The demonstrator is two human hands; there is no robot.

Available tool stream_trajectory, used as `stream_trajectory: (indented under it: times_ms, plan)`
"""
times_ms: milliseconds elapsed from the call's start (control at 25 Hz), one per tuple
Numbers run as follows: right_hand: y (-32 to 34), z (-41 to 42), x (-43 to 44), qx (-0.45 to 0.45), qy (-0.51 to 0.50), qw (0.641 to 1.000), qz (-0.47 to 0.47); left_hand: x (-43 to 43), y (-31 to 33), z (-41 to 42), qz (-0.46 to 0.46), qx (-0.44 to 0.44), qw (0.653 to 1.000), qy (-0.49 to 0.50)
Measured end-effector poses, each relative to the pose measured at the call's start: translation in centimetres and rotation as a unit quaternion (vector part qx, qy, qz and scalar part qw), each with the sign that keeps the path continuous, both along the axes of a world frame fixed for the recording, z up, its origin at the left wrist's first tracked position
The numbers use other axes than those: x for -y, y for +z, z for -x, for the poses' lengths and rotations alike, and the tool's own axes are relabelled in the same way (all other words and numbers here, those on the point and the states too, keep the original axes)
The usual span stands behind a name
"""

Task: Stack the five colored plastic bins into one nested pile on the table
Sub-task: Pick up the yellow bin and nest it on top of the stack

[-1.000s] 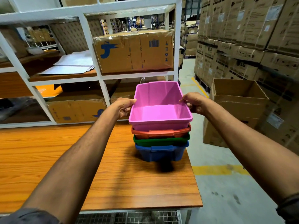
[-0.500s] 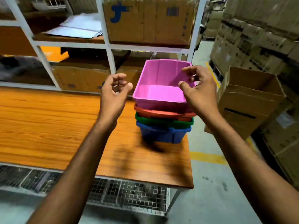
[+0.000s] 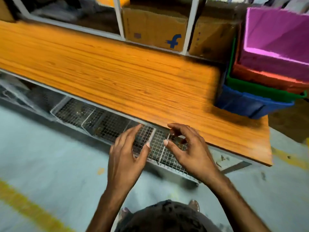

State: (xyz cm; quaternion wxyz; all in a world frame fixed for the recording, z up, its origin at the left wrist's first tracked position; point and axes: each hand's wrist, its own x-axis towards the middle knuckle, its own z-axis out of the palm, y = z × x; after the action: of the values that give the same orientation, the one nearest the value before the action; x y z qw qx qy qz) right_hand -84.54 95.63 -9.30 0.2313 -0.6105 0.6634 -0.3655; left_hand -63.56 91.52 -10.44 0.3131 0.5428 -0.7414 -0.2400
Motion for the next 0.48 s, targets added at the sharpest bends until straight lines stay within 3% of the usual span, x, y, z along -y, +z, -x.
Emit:
stream_trajectory:
  times_ms: [240,480]
  plan:
    - [-1.9,-16.3,5.9,-0.062,0.084,0.994,0.024,3.9,-0.7,-15.9,0.036,0.058,0.995,0.071]
    - [-3.9,-29.2,13.3,0.000,0.133,0.991,-0.030,6.7,-3.3,-26.0,-0.047,-0.034,0.982,0.177]
